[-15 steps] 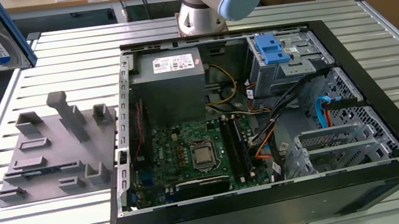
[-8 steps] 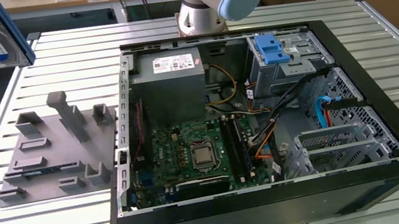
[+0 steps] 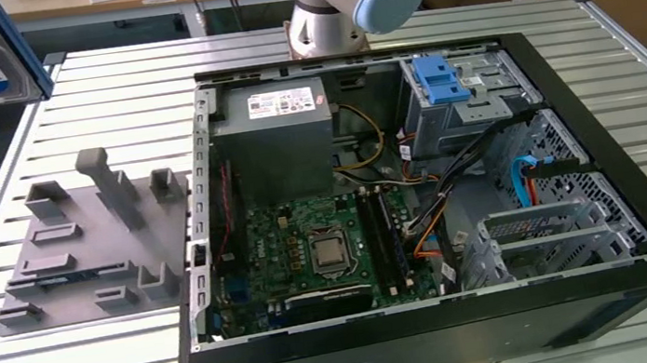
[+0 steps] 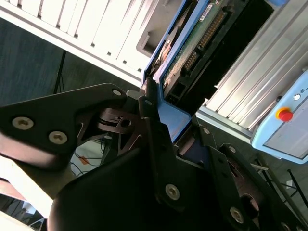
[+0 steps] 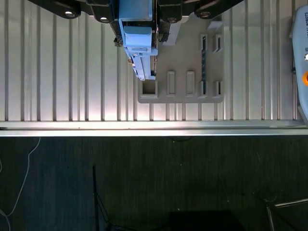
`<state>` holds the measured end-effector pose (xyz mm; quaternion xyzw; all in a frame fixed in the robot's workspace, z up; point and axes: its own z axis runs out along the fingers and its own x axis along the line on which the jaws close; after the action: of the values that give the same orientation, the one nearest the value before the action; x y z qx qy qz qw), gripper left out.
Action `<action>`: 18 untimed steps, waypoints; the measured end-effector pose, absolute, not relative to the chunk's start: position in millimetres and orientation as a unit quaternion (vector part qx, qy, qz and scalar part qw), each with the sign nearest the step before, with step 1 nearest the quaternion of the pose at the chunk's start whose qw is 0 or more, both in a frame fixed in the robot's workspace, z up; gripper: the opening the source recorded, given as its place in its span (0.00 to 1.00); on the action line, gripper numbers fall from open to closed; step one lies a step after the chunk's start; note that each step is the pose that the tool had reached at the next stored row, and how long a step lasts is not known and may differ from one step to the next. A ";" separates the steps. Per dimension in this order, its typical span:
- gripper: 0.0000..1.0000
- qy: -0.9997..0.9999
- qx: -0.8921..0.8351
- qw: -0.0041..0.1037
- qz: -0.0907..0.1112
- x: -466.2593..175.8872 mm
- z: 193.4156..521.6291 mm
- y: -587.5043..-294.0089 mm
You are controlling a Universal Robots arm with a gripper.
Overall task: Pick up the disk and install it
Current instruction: 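Pick up the disk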
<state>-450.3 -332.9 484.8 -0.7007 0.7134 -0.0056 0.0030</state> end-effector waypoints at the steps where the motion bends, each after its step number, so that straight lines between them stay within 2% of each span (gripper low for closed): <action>1: 0.36 0.713 -0.701 0.003 -0.006 -450.3 485.8 -332.9; 18: 0.36 0.713 -0.701 0.003 -0.006 -450.6 492.2 -333.6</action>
<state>-450.6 -333.6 492.2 -0.7007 0.7134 -0.0058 0.0033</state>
